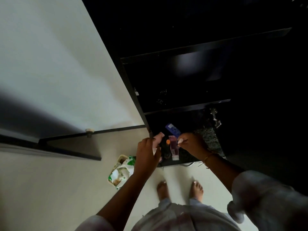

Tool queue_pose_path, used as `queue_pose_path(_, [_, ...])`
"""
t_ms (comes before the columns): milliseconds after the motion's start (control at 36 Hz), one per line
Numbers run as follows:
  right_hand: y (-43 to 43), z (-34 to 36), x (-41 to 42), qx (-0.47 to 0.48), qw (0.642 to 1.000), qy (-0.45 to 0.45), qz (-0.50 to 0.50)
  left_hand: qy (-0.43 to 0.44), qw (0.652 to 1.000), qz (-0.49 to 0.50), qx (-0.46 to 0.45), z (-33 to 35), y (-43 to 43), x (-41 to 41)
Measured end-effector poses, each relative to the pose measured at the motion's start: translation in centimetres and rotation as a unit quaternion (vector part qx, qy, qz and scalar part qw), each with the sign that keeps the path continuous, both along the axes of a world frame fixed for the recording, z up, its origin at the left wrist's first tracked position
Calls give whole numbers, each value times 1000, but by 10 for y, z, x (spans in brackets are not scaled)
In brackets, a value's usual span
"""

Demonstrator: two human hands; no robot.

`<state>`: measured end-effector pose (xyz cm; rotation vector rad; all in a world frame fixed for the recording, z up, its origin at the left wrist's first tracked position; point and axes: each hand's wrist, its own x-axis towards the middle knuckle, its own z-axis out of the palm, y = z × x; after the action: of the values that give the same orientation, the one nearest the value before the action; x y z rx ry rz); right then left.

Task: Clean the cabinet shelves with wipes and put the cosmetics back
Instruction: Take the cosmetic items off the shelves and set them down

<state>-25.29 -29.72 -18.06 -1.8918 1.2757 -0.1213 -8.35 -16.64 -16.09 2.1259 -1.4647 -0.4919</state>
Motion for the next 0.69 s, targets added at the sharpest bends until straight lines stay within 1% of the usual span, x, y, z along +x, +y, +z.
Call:
queue_pose_path(111, [8,-21,8,16,1000,12,7,7,999,4,50,-23,6,0])
queue_pose_path(194, [14,-35,11,26,999,26,16,8,998,-7,64,-36,11,-1])
queue_pose_path(306, [15,-39,16,24,999,21,29,15,997,2,82,-47,12,-3])
queue_pose_path(389, [14,-43,20,18,999,9,30,10,996,0,89,-55,12,-2])
queue_pose_path(500, [14,-50,27,7,997,38,60,19,996,8,92,-59,13,-3])
queue_pose_path(639, [19,-52,31,-22,997,50,59,21,996,5,83,-60,14,-4])
queue_pose_path(694, [21,-52,32,-33,997,50,55,20,995,9,93,-61,13,-4])
